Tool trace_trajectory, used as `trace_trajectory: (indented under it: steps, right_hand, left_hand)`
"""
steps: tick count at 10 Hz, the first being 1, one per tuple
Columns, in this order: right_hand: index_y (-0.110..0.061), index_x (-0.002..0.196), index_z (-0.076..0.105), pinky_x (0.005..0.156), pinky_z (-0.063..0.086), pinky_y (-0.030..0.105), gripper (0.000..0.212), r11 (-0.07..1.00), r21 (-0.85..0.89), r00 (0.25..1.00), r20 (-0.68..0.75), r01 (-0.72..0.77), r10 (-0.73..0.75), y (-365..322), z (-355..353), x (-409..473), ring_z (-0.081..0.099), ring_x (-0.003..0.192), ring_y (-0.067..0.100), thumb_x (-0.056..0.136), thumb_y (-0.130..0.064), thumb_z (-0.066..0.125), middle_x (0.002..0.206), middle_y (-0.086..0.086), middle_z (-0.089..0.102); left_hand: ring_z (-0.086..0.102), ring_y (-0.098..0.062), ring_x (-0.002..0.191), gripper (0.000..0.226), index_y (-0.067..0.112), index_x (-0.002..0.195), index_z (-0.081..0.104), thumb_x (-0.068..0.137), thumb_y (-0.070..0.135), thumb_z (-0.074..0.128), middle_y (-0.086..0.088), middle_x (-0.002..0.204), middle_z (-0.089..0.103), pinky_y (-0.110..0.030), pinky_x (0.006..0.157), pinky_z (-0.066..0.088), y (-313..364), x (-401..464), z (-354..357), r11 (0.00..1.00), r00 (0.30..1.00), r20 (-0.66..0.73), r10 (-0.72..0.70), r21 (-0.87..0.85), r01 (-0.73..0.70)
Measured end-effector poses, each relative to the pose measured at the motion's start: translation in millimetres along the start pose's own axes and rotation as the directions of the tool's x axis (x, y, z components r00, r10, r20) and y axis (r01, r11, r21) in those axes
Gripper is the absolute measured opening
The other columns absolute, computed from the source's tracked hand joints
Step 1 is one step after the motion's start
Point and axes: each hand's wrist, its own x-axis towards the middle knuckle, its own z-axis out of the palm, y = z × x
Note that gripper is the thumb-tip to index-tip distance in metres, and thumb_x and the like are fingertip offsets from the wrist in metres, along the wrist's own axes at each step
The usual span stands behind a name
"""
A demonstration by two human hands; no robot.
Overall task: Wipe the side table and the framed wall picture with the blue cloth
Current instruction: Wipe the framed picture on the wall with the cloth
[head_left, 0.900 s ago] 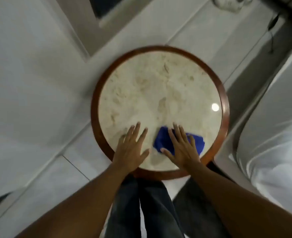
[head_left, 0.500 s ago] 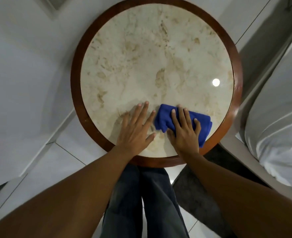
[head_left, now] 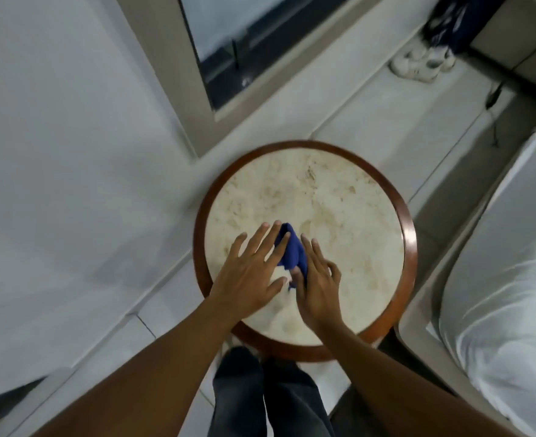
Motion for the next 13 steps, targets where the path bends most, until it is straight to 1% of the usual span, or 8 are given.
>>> trace_trajectory:
  steps: [3,5,7,9,10,11,12,13]
  right_hand:
    - [-0.036,0.135,0.049,0.092,0.046,0.02,0.042,0.819,0.557,0.991,-0.083,0.137,-0.108,-276.9,-110.3,15.0,0.062,0.116,0.024,0.094,-0.03,0.056,0.125,-0.009,0.066]
    - [0.001,0.136,0.051,0.08,0.045,0.042,0.044,0.553,0.826,0.99,-0.038,0.108,-0.137,-485.9,-158.1,6.2,0.063,0.092,0.037,0.093,0.007,0.051,0.109,0.02,0.066]
    - [-0.024,0.139,0.051,0.058,0.052,0.031,0.041,0.203,0.825,0.846,-0.488,0.527,-0.213,-636.1,-227.7,-31.2,0.064,0.066,0.021,0.103,-0.036,0.037,0.09,0.001,0.073]
    - [-0.026,0.129,0.053,0.094,0.05,0.05,0.037,-0.062,0.803,0.8,-0.596,0.592,-0.074,-769.5,-313.6,-17.7,0.063,0.103,0.024,0.103,-0.04,0.031,0.114,0.006,0.066]
    - [-0.031,0.134,0.047,0.102,0.046,0.047,0.035,-0.062,0.755,0.751,-0.656,0.653,-0.071,-817.5,-346.8,-4.7,0.059,0.113,0.019,0.103,-0.038,0.03,0.125,0.001,0.062]
    - [-0.025,0.154,0.018,0.118,0.022,0.047,0.054,0.275,0.384,0.462,-0.823,0.881,-0.331,-863.7,-362.4,27.5,0.024,0.147,0.022,0.103,-0.04,0.027,0.161,0.004,0.027]
    - [-0.022,0.156,0.001,0.117,0.012,0.048,0.062,0.505,-0.066,0.296,-0.741,0.861,-0.602,-877.4,-354.2,52.4,-0.001,0.152,0.021,0.102,-0.046,0.021,0.166,0.002,0.001]
    - [-0.019,0.156,-0.002,0.12,0.009,0.047,0.065,0.543,-0.309,0.227,-0.67,0.781,-0.707,-881.3,-335.5,80.5,-0.002,0.152,0.022,0.101,-0.051,0.016,0.165,0.004,-0.004]
  left_hand:
    - [0.023,-0.026,0.151,0.081,0.023,0.158,0.025,0.089,0.053,0.054,-0.007,0.165,0.028,-0.052,0.118,0.03,-80.7,-71.3,-282.9,0.966,0.931,-0.365,-0.004,0.241,0.099]
    - [0.028,-0.025,0.152,0.073,0.029,0.159,0.019,0.097,0.057,0.045,-0.004,0.168,0.019,-0.05,0.116,0.035,-142.6,-151.2,-455.4,0.867,0.857,-0.513,0.041,0.445,0.225]
    - [0.013,-0.026,0.156,0.07,0.026,0.161,0.013,0.101,0.061,0.028,-0.007,0.17,0.01,-0.05,0.121,0.022,-177.7,-207.2,-616.0,0.75,0.645,-0.762,0.059,0.46,0.475]
    - [-0.005,-0.026,0.156,0.079,0.029,0.16,0.005,0.095,0.071,0.022,-0.007,0.17,-0.007,-0.05,0.12,0.006,-212.1,-245.9,-735.3,0.61,0.438,-0.897,-0.061,0.314,0.728]
    - [-0.019,-0.026,0.153,0.082,0.03,0.159,-0.005,0.094,0.074,0.019,-0.005,0.167,-0.022,-0.049,0.121,-0.004,-235.9,-259.3,-756.7,0.548,0.404,-0.902,-0.152,0.263,0.794]
    - [-0.018,-0.032,0.154,0.084,0.028,0.16,-0.009,0.094,0.074,0.016,-0.008,0.166,-0.027,-0.051,0.123,-0.011,-270.4,-274.2,-755.5,0.466,0.415,-0.887,-0.201,0.286,0.837]
    - [-0.009,-0.033,0.155,0.083,0.026,0.161,-0.001,0.095,0.072,0.022,-0.009,0.169,-0.016,-0.053,0.126,-0.003,-283.2,-276.4,-742.3,0.472,0.417,-0.891,-0.18,0.294,0.831]
    - [0.0,-0.033,0.156,0.082,0.024,0.161,0.015,0.095,0.07,0.031,-0.01,0.17,0.0,-0.056,0.123,0.007,-290.8,-269.3,-728.5,0.521,0.371,-0.92,-0.129,0.256,0.814]
